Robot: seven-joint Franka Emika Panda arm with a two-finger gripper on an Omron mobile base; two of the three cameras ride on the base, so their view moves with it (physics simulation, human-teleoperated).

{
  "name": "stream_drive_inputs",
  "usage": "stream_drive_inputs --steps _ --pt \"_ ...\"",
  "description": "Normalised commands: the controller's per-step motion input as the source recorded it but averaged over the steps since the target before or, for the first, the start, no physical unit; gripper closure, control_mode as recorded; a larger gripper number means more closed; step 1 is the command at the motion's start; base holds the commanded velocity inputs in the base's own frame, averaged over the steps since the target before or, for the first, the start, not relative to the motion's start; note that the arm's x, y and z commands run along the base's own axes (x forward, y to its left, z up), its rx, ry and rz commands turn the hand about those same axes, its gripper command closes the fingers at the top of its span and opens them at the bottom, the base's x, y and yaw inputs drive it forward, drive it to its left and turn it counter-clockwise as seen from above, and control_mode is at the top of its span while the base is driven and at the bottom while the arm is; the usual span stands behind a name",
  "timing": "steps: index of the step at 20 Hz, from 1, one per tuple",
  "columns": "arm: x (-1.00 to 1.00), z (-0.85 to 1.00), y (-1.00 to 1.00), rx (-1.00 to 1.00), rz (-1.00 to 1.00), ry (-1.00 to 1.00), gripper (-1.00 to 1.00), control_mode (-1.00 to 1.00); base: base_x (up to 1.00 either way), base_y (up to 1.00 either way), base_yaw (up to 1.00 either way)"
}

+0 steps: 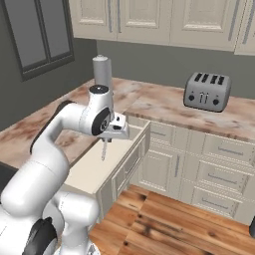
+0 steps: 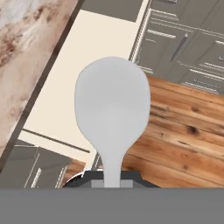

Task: Organize the utensils by type. Pick up the wooden spoons from the counter and place them in the open cabinet. Then pick up the metallic utensils from the counter and place them in the open drawer.

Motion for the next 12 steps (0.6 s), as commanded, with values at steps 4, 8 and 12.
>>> stream_drive_inputs --steps 4,8,12 --pt "0.45 -0.17 0.27 0.0 -0.19 0.0 1.0 -1.0 0.0 0.0 0.0" --pt "0.3 -0.26 0.12 0.01 -0.17 0.0 1.0 -1.0 0.0 0.0 0.0" --pt "0.28 -0.34 0.08 0.0 -0.16 0.0 1.0 -1.0 0.0 0.0 0.0"
